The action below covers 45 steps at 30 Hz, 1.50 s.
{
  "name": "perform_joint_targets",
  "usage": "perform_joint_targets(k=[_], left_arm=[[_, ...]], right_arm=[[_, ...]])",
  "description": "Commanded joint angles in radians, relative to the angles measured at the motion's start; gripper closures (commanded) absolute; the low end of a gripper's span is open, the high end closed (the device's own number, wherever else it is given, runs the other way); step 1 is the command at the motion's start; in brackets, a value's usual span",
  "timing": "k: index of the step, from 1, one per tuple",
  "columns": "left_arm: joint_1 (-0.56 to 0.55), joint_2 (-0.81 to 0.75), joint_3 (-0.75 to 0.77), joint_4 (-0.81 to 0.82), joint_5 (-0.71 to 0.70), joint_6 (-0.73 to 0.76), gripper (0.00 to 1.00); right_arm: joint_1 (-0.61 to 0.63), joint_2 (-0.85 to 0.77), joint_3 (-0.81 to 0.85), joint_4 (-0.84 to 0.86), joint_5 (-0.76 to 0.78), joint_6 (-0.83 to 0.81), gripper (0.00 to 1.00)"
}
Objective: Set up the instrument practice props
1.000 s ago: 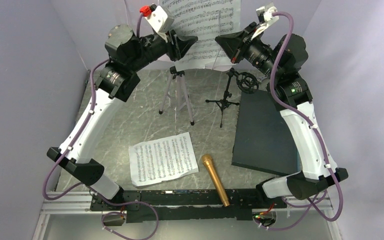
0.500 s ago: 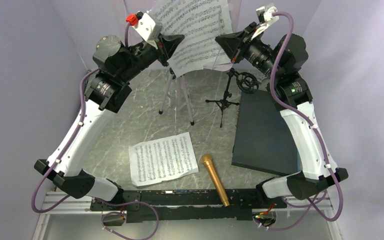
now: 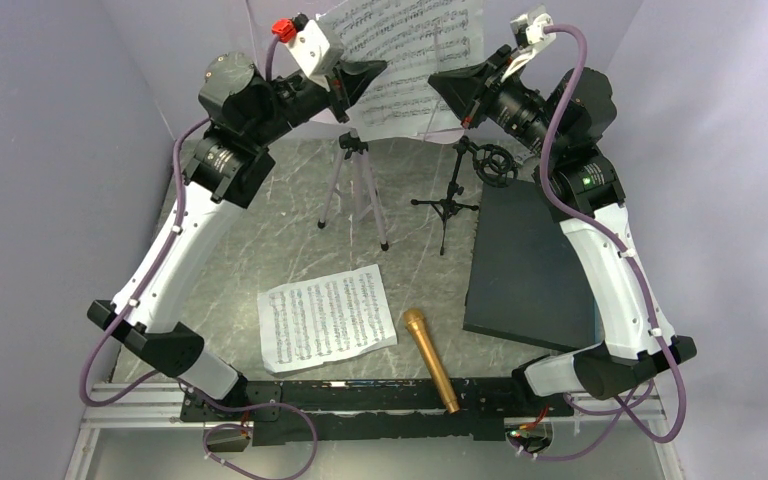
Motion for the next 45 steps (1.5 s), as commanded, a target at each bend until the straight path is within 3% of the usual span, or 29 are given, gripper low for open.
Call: perform_joint_targets(k=[1,12,18,26,35,45], left_arm=[[0.002,0.023,0.071,0.048,0.116,0.060,0.97],[0.002,0.100,0.179,0.031,0.143,0.059,0.95],[0.003,0.069,0.110,0.083,0.089,0.046,0.61],[0.003,0.017,0.022,0.104,-0.009,0.055,0.33],[0.004,-0.059,-0.117,0.169,-0.097,0.062,0.35],[0.006,-0.082,-0.158,0.172,-0.143,0.063,0.37]], right_arm=[[0.001,-0.023,0.008,0.057,-0.065,-0.010,1.00],[0.001,-0.022,0.000,0.062,-0.076,-0.004,1.00],[0.001,-0.022,-0.006,0.060,-0.067,-0.003,1.00],[0.001,-0.028,-0.014,0.066,-0.044,0.000,0.98],[0.001,-0.035,-0.027,0.078,-0.031,0.005,0.74],[0.001,-0.054,-0.042,0.094,-0.030,0.018,0.62]])
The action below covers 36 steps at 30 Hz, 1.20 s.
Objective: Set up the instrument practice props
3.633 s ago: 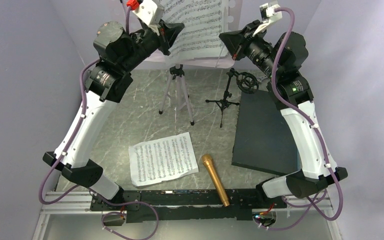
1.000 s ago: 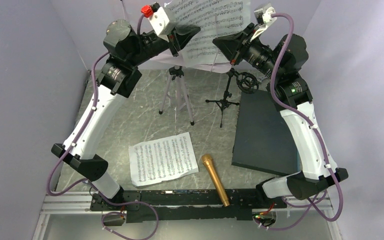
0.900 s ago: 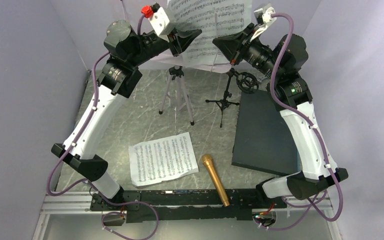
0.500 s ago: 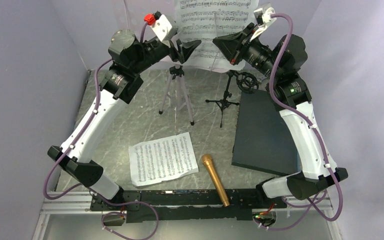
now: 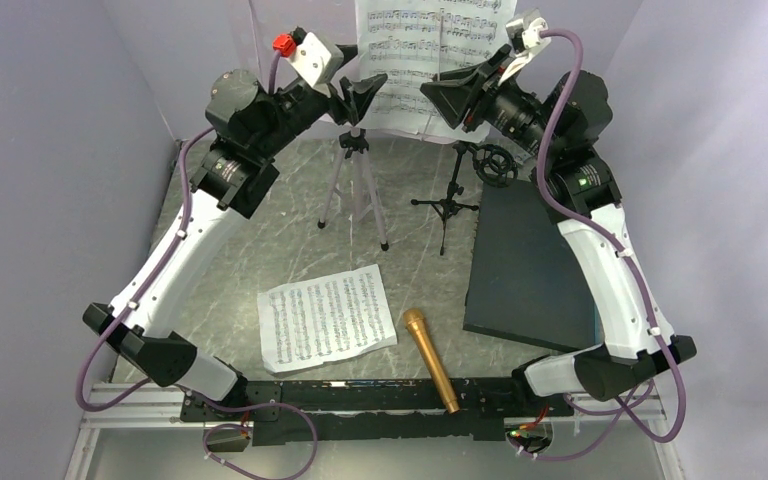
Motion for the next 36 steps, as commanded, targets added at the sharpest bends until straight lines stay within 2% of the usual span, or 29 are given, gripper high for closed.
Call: perform_joint_targets(k=[1,5,12,17,23,36], left_arm=[[0.005,-0.050,-0.029,0.046,-0.037,0.013,0.36],[0.004,-0.075,-0.066,0.051,-0.047,0.014,0.32],[0.004,-0.131,-0.136,0.043,-0.046,0.005,0.17],[0.004,-0.187,-0.204,0.007,-0.055,-0.012,0.07],[0.004,-0.301,-0.369,-0.013,-0.078,-0.062,0.07],[0.004,-0.484,-0.699,-0.216,-0.220,-0.250,0.07]], right_arm=[[0.000,-0.053,-0.013,0.066,0.003,0.009,0.61],[0.001,-0.069,-0.025,0.073,0.000,0.013,0.56],[0.001,-0.096,-0.053,0.078,0.017,0.021,0.43],[0.001,-0.128,-0.088,0.070,0.026,0.030,0.40],[0.001,-0.204,-0.171,0.069,0.033,0.052,0.36],[0.001,-0.345,-0.367,0.027,0.018,0.107,0.35]])
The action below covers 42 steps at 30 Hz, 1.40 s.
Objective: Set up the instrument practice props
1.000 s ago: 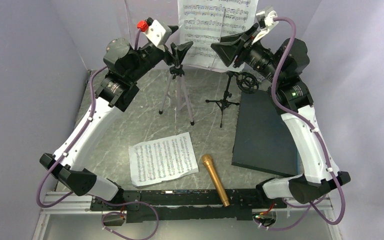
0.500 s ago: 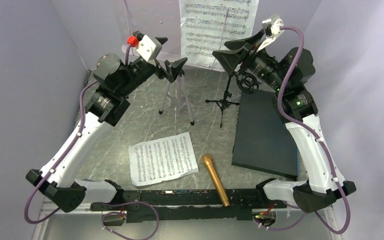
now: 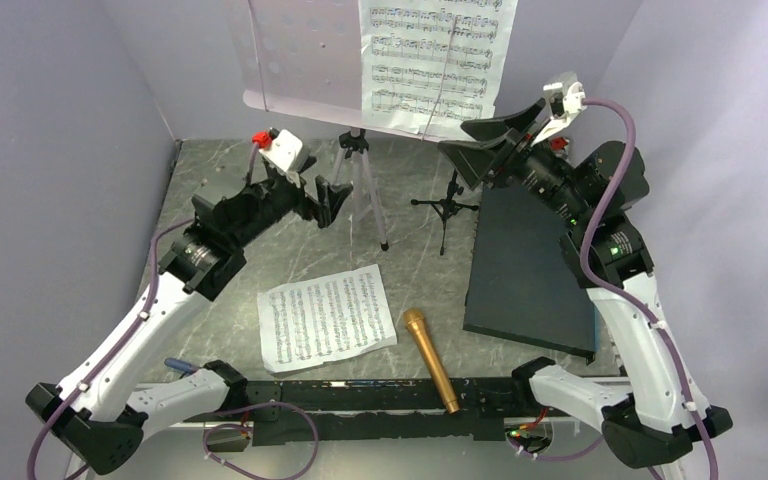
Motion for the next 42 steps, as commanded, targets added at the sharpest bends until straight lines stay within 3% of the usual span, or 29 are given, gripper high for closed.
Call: perform_joint_targets(k=[1,16,42], left_arm=[[0.003,-0.036,-0.091,-0.080,-0.077,-0.112,0.07],[0.020,-0.079,-0.327,-0.039,-0.082,-0.310,0.07],[0.020,-0.160,-0.380,-0.120,-0.095,-0.338,0.07]], right_arm=[[0.001,-0.021,-0.053,-0.005,0.005,0.025,0.35],[0.001,0.083,0.018,0.005,0.091,0.018,0.34],[0.000,0.245,0.178,-0.007,0.266,-0.049,0.30]])
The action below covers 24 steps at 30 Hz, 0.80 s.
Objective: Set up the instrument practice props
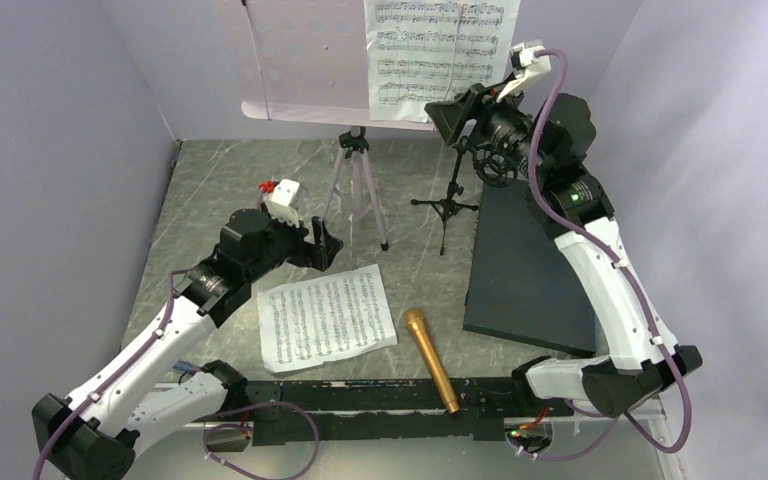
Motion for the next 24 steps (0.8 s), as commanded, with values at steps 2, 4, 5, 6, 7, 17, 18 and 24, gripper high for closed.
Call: perform_joint_targets(k=[2,4,5,6,7,17,18,24], left_arm=[[0.004,-0.037,-0.003,0.004,-0.014,-0.018,0.07],[0.005,-0.041,-0.006,0.001,-0.017,-0.022,0.07],[0.005,-0.042,-0.007,0.000,-0.017,-0.025,0.07],[0.005,-0.046,-0.009,-0.001,-0.018,-0.026,0.07],[0.005,-0.049,-0.011,-0.002,-0.017,-0.028,0.07],[0.005,-0.072,-0.017,-0.007,-0.005,-0.062,0.07],[0.004,-0.073,-0.017,-0.008,0.000,-0.066,0.07],[0.005,-0.077,-0.038,-0.022,0.017,-0.095,0.07]], right_arm=[[0.000,0.019,0.060,0.029,0.066,-0.033,0.30],[-0.001,0.023,0.064,0.026,0.077,-0.036,0.30],[0.000,0.025,0.064,0.027,0.079,-0.038,0.29],[0.000,0.026,0.064,0.027,0.086,-0.038,0.29],[-0.001,0.026,0.065,0.027,0.091,-0.038,0.28],[0.000,-0.007,0.049,0.024,0.071,-0.011,0.23],[0.000,-0.022,0.037,0.029,0.062,-0.002,0.21],[-0.001,-0.124,-0.039,0.015,0.034,0.025,0.14]])
